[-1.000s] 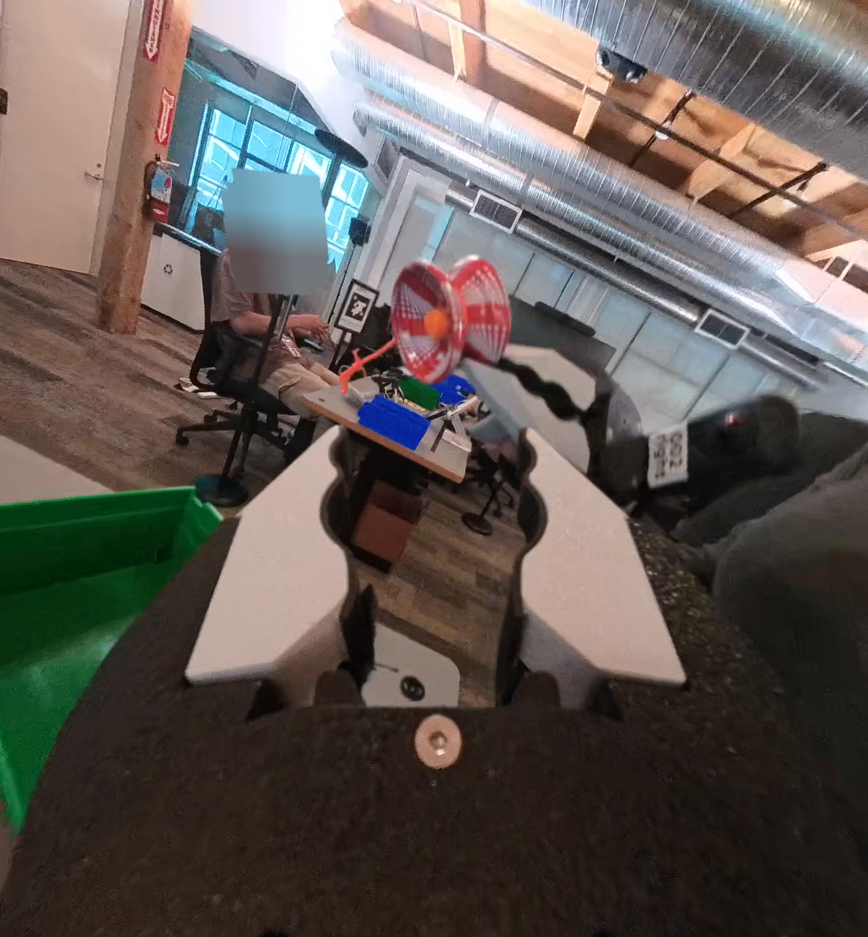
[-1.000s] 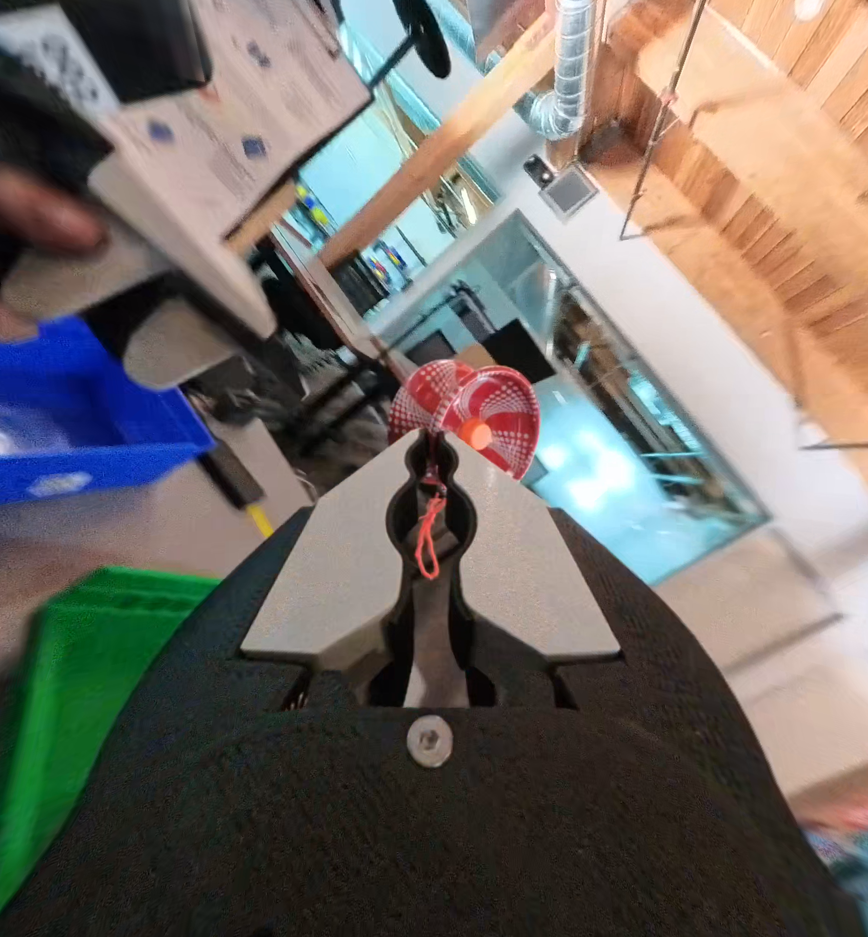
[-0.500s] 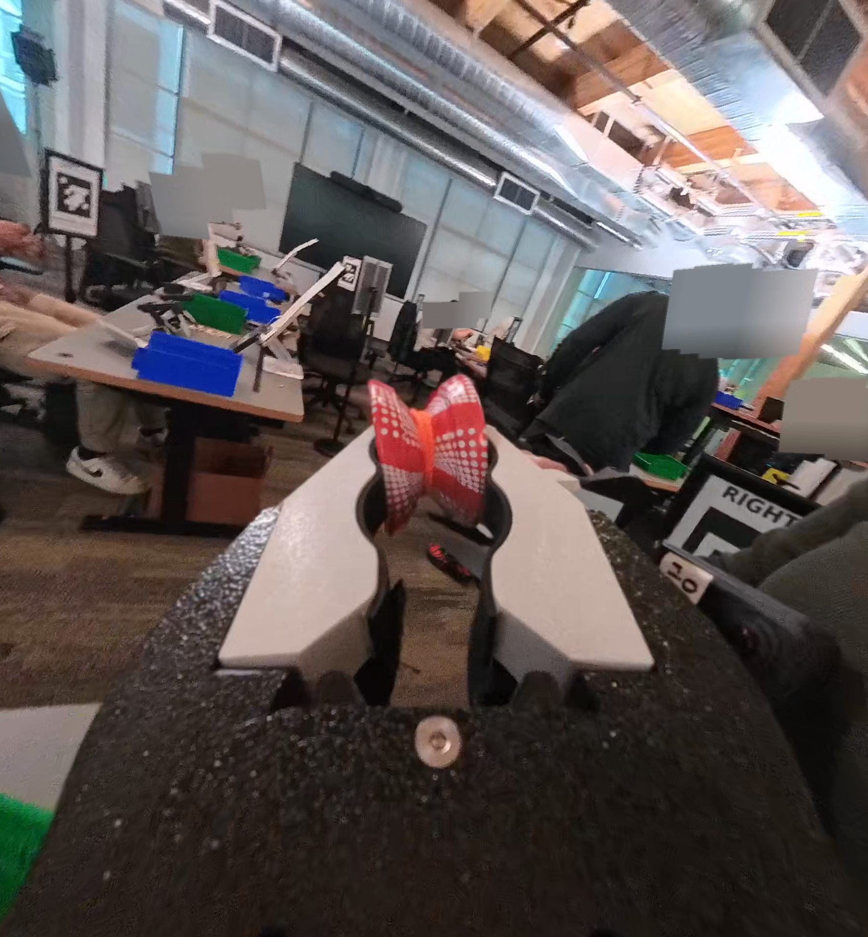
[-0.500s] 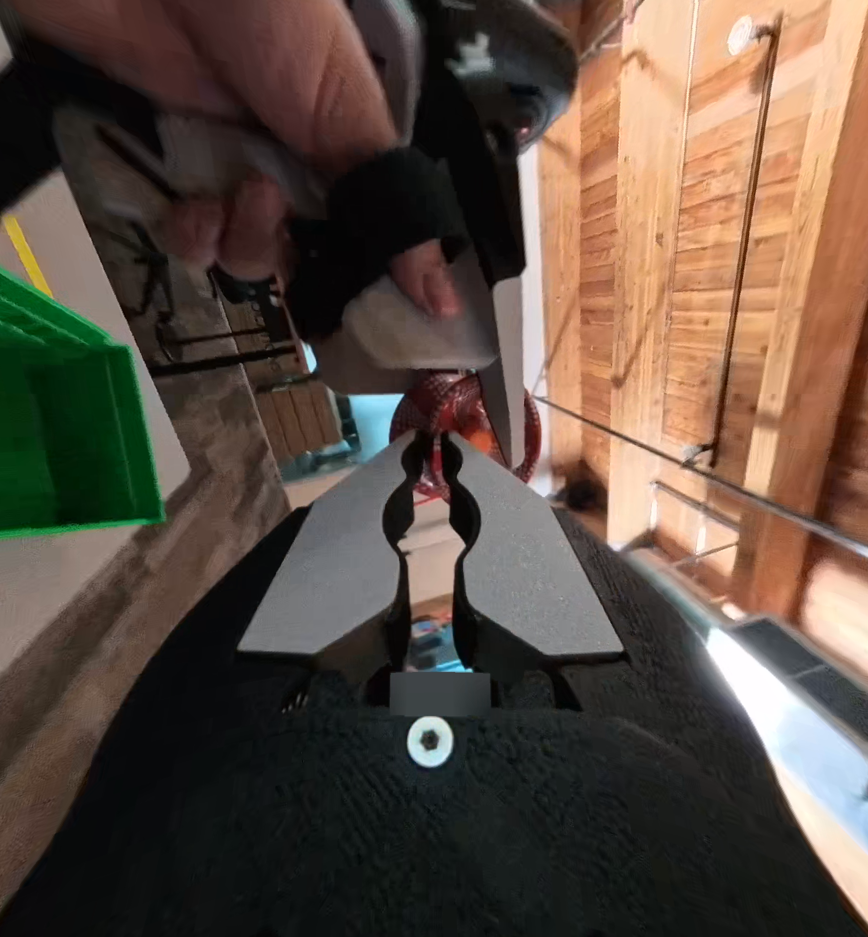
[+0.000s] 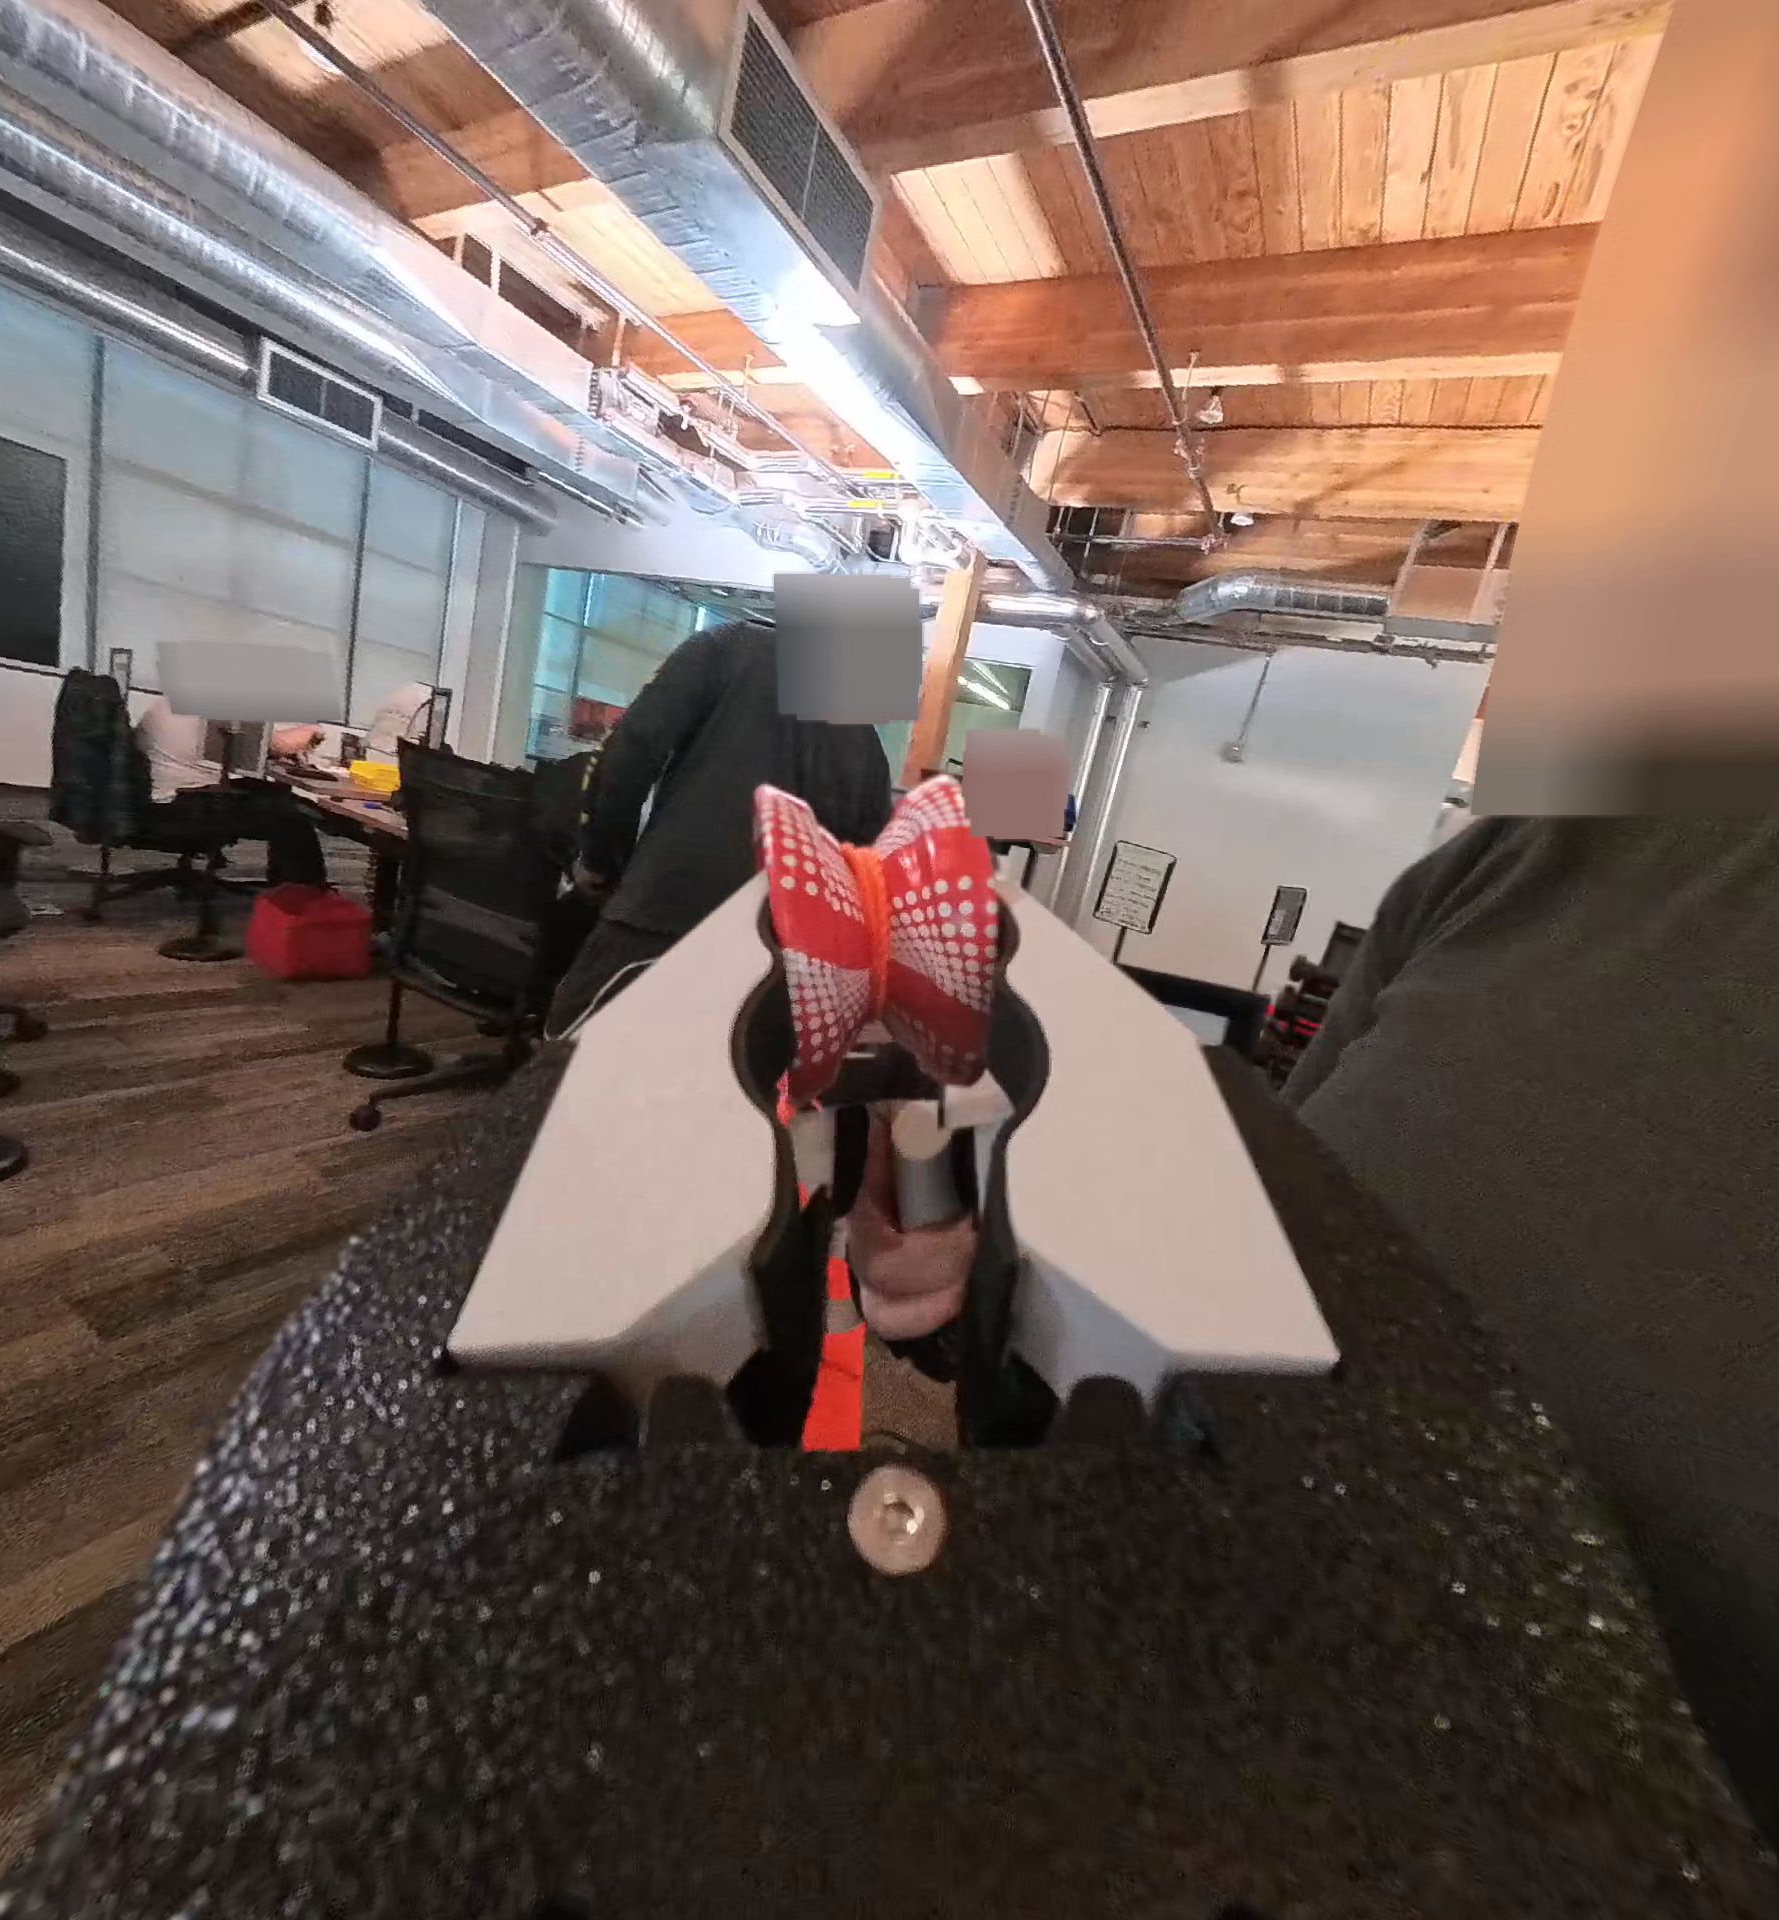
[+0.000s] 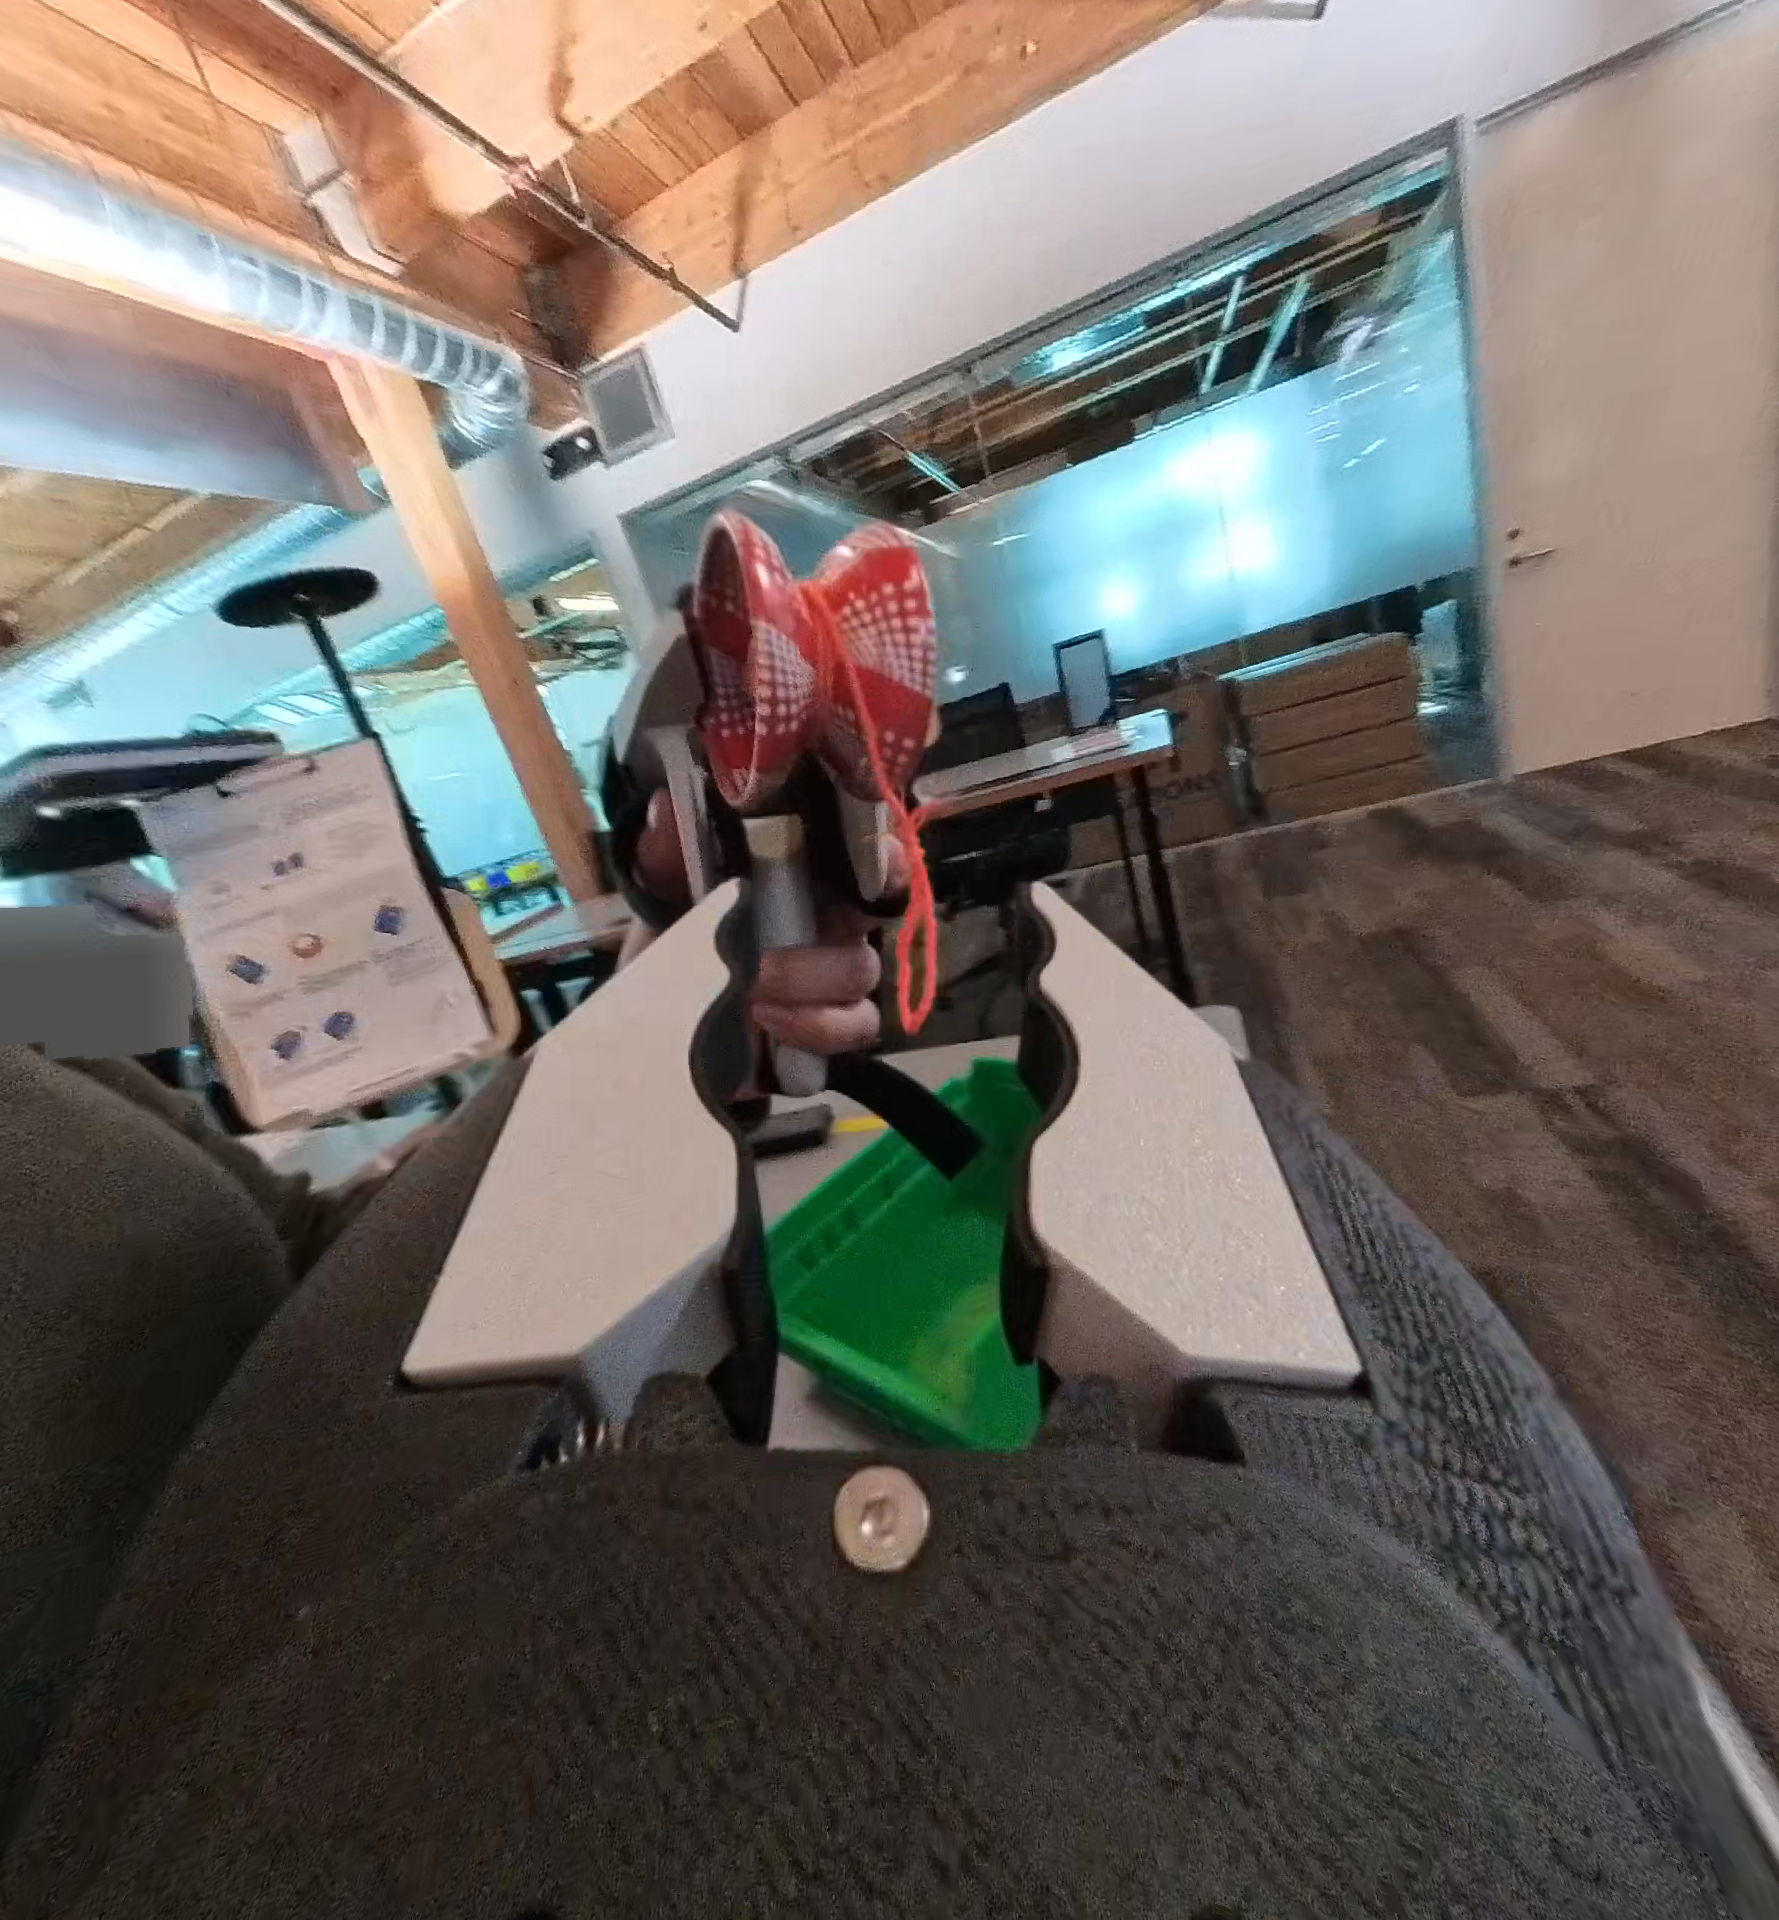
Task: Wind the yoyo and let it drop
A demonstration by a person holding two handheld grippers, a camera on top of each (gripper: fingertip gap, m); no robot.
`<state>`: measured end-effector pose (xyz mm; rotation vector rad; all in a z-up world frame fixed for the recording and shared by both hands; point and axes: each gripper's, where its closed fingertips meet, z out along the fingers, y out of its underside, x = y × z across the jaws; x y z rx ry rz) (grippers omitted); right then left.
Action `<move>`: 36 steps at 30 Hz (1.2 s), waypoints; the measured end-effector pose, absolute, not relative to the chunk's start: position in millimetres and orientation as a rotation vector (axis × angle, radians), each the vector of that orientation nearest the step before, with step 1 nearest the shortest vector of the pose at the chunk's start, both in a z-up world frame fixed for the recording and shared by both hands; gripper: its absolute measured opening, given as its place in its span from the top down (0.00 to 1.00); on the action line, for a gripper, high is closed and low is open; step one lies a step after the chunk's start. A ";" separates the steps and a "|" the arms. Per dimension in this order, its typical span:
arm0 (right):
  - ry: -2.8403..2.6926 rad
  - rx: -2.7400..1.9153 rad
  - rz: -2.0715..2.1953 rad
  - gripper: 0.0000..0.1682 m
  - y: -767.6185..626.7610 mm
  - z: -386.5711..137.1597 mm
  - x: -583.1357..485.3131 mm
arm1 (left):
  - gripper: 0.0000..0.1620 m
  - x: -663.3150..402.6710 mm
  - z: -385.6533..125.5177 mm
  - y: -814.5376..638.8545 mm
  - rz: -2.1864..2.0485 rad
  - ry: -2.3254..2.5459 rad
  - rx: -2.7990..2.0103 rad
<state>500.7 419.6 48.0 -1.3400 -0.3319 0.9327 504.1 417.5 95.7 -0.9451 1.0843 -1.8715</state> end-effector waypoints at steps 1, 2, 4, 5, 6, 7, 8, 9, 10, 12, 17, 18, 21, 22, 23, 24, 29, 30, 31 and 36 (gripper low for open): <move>-0.333 -1.358 0.863 0.73 424.8 45.1 510.5 | 0.81 514.3 98.0 417.6 -1.889 1.099 -0.933; -0.340 -1.375 0.822 0.76 428.7 42.9 518.9 | 0.81 525.4 100.3 418.0 -1.907 1.108 -0.924; -0.327 -1.391 0.806 0.81 434.3 43.0 537.0 | 0.81 548.0 102.6 418.3 -1.938 1.131 -0.911; -0.320 -1.400 0.792 0.84 437.4 42.4 547.4 | 0.81 560.5 103.9 418.7 -1.954 1.143 -0.906; -0.310 -1.410 0.765 0.86 440.8 41.3 559.0 | 0.81 575.9 105.5 421.9 -1.971 1.156 -0.899; -0.293 -1.418 0.745 0.88 443.8 40.7 571.3 | 0.81 587.8 106.5 422.2 -1.986 1.171 -0.890; -0.275 -1.423 0.746 0.90 445.7 40.9 583.1 | 0.81 600.2 106.9 422.8 -1.993 1.188 -0.885; -0.258 -1.423 0.761 0.94 447.0 41.6 594.7 | 0.81 612.5 106.7 423.6 -1.993 1.206 -0.880; -0.238 -1.424 0.764 1.00 448.7 41.7 607.4 | 0.81 624.3 106.6 424.7 -1.993 1.219 -0.875; -0.206 -1.430 0.714 1.00 452.5 40.6 634.7 | 0.81 647.0 104.8 428.2 -1.996 1.239 -0.872; -0.121 -1.495 0.418 1.00 460.6 38.1 724.3 | 0.81 694.1 89.4 445.6 -1.924 1.257 -0.901; -0.118 -1.515 0.325 1.00 461.7 37.5 740.2 | 0.81 703.0 84.0 449.1 -1.901 1.257 -0.914; -0.132 -1.574 0.027 1.00 463.0 44.0 782.5 | 0.81 733.1 66.8 457.6 -1.813 1.248 -0.946; -0.144 -1.583 -0.073 1.00 462.7 49.0 794.6 | 0.81 744.1 60.4 459.1 -1.771 1.253 -0.950; -0.157 -1.585 -0.170 1.00 462.0 55.4 805.3 | 0.81 754.3 54.3 460.5 -1.722 1.254 -0.952; -0.171 -1.582 -0.262 1.00 461.2 62.9 814.9 | 0.81 763.9 48.3 461.2 -1.677 1.252 -0.952; -0.215 -1.590 -0.521 1.00 460.5 89.8 842.8 | 0.80 819.4 24.6 465.0 -1.576 1.230 -0.972; -0.218 -1.603 -0.551 1.00 461.0 91.2 847.2 | 0.77 827.8 18.1 464.7 -1.563 1.245 -0.987; -0.212 -1.614 -0.570 1.00 460.9 91.9 851.8 | 0.66 835.0 10.6 465.0 -1.549 1.264 -1.010; -0.171 -1.737 -0.488 1.00 468.0 63.8 869.3 | 0.30 840.2 -54.5 500.0 -1.361 1.277 -1.191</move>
